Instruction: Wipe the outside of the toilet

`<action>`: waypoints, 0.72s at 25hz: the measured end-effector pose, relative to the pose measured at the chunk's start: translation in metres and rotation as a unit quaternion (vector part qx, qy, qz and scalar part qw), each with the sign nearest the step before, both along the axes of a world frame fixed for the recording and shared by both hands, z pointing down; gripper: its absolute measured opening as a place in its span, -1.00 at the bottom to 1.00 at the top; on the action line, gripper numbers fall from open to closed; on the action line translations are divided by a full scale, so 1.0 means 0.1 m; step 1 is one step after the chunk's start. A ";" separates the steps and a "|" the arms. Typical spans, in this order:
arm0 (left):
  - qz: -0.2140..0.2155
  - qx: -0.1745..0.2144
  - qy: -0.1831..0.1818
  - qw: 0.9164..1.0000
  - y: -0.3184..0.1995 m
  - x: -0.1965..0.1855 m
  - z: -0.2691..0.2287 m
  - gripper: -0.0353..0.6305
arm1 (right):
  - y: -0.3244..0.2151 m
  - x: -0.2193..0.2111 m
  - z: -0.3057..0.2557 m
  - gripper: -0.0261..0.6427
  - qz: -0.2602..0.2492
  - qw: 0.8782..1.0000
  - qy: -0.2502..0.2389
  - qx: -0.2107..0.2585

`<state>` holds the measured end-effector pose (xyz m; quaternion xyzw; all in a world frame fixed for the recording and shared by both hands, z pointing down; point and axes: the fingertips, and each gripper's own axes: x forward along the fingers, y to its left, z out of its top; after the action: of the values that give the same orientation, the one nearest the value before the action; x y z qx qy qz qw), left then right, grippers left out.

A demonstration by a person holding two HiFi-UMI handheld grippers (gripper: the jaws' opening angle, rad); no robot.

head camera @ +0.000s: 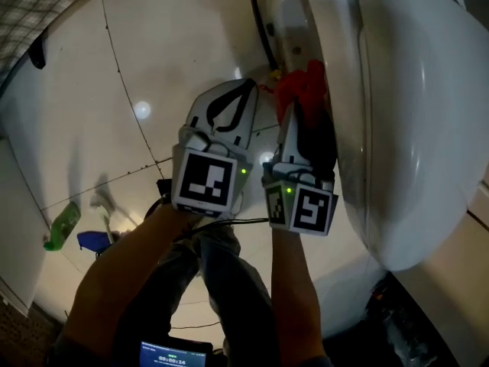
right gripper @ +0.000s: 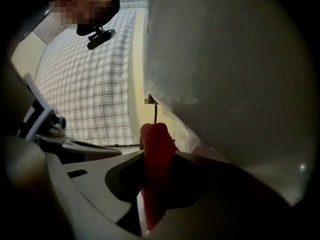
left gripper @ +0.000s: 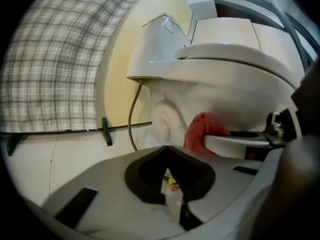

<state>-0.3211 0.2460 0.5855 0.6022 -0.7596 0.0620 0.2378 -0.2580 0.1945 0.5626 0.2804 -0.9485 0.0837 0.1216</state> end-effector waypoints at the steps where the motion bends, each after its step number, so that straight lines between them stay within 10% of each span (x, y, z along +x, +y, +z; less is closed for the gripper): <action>1: 0.006 -0.002 0.005 1.000 0.02 0.10 -0.01 -0.88 | 0.09 0.15 0.01 -0.66 -0.001 1.000 0.013 -0.006; 8: 0.021 0.000 0.031 0.999 0.20 0.53 -0.16 -0.88 | 0.41 0.75 0.03 -0.66 0.016 0.998 0.057 -0.033; 18: -0.023 -0.004 -0.018 1.000 0.06 -0.37 0.29 -0.88 | 0.07 -0.71 0.43 -0.66 -0.051 0.998 -0.037 -0.014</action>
<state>-0.3584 0.2517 0.6142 0.5822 -0.7774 0.0704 0.2274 -0.3290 0.2015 0.6059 0.2270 -0.9641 0.1006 0.0944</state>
